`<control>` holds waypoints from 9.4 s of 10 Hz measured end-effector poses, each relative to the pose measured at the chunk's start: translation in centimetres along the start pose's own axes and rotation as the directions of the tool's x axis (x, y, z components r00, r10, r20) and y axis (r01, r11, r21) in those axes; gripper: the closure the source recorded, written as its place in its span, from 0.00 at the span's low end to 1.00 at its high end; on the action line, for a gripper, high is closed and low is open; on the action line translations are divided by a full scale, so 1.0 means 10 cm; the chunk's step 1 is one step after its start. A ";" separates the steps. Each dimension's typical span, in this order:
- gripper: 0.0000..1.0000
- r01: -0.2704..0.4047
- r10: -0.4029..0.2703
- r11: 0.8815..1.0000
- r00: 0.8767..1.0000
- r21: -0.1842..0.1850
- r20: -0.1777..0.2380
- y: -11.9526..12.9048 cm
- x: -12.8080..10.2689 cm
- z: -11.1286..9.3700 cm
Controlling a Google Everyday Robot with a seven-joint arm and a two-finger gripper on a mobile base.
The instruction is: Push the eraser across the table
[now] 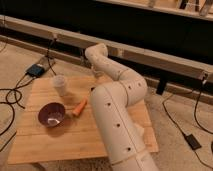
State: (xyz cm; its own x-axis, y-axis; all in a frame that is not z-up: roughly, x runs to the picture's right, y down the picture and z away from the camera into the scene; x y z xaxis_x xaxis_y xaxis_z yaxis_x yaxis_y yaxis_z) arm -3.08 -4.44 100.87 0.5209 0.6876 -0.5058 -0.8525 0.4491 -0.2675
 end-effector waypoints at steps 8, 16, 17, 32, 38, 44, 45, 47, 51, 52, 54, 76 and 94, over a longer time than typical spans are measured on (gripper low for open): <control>0.35 0.047 -0.048 0.998 0.998 0.037 0.027 -0.06 0.01 0.08; 0.35 0.092 -0.093 0.994 0.995 0.052 0.027 -0.02 -0.05 0.23; 0.35 0.096 -0.098 0.994 0.995 0.054 0.023 -0.02 -0.05 0.25; 0.35 0.109 -0.110 0.991 0.994 0.073 0.015 -0.15 -0.20 0.27; 0.35 0.179 -0.173 0.980 0.982 0.082 -0.072 -0.12 0.03 0.30; 0.35 0.265 -0.254 0.963 0.954 0.049 -0.161 0.15 0.39 0.20; 0.35 0.277 -0.266 0.960 0.948 0.037 -0.173 0.22 0.46 0.20; 0.35 0.293 -0.285 0.956 0.939 0.014 -0.194 0.34 0.59 0.19; 0.35 0.330 -0.328 0.943 0.914 -0.034 -0.239 0.55 0.87 0.20; 0.35 0.339 -0.339 0.940 0.906 -0.046 -0.253 0.60 0.95 0.23; 0.35 0.361 -0.366 0.930 0.888 -0.070 -0.278 0.71 1.09 0.27; 0.35 0.464 -0.501 0.865 0.801 -0.189 -0.326 1.55 2.29 0.01; 0.35 0.471 -0.505 0.863 0.819 -0.183 -0.273 2.23 2.90 -0.25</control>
State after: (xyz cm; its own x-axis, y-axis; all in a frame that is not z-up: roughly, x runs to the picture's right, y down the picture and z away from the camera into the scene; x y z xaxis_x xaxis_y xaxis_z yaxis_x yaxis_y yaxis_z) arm -7.09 24.09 78.25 0.8455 0.1805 -0.5025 -0.4977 0.6070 -0.6195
